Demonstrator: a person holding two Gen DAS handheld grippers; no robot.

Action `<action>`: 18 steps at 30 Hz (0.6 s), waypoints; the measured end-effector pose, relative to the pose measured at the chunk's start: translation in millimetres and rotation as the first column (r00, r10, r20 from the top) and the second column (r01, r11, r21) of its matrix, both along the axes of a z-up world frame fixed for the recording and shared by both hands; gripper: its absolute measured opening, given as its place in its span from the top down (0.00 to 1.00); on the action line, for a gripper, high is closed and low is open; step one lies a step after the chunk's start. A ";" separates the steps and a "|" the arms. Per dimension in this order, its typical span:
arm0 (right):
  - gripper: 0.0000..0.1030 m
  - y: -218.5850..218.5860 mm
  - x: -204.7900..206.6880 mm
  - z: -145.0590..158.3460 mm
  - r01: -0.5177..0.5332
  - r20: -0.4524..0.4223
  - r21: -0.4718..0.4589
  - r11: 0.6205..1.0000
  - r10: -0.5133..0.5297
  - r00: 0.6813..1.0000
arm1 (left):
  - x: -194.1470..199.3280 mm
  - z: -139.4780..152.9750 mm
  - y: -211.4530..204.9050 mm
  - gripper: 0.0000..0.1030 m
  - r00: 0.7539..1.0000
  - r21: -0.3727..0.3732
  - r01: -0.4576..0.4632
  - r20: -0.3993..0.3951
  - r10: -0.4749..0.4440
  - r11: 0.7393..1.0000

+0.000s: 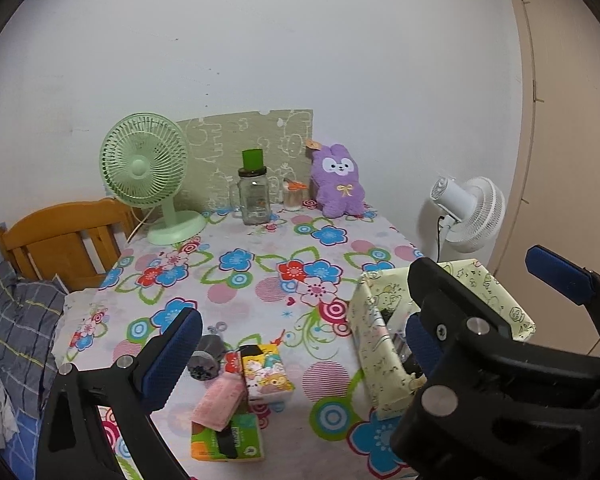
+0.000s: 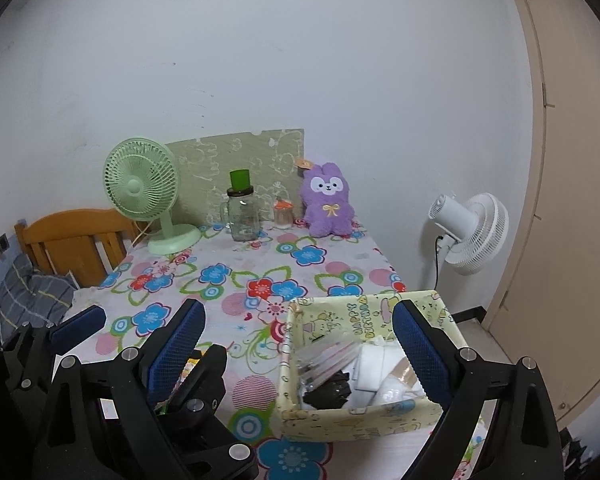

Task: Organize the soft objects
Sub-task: 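Withdraw both tools from the box toward the remaining table items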

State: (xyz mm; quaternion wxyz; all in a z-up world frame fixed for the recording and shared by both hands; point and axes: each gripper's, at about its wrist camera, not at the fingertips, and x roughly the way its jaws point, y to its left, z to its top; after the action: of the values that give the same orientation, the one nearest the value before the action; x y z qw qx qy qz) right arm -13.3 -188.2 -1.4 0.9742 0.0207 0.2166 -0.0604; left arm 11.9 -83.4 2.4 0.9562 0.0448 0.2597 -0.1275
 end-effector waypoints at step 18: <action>0.06 33.0 16.4 -21.1 -0.062 0.003 0.012 0.998 0.062 0.998 | 8.1 -23.4 36.3 0.01 0.997 -0.010 -0.076 -0.017 0.076 0.997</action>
State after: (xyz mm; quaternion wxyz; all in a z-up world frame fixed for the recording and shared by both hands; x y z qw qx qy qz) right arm 3.1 -155.2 -22.4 0.9757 0.0199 0.2164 -0.0286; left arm 20.0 -47.0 -21.1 0.9584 0.0286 0.2684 -0.0930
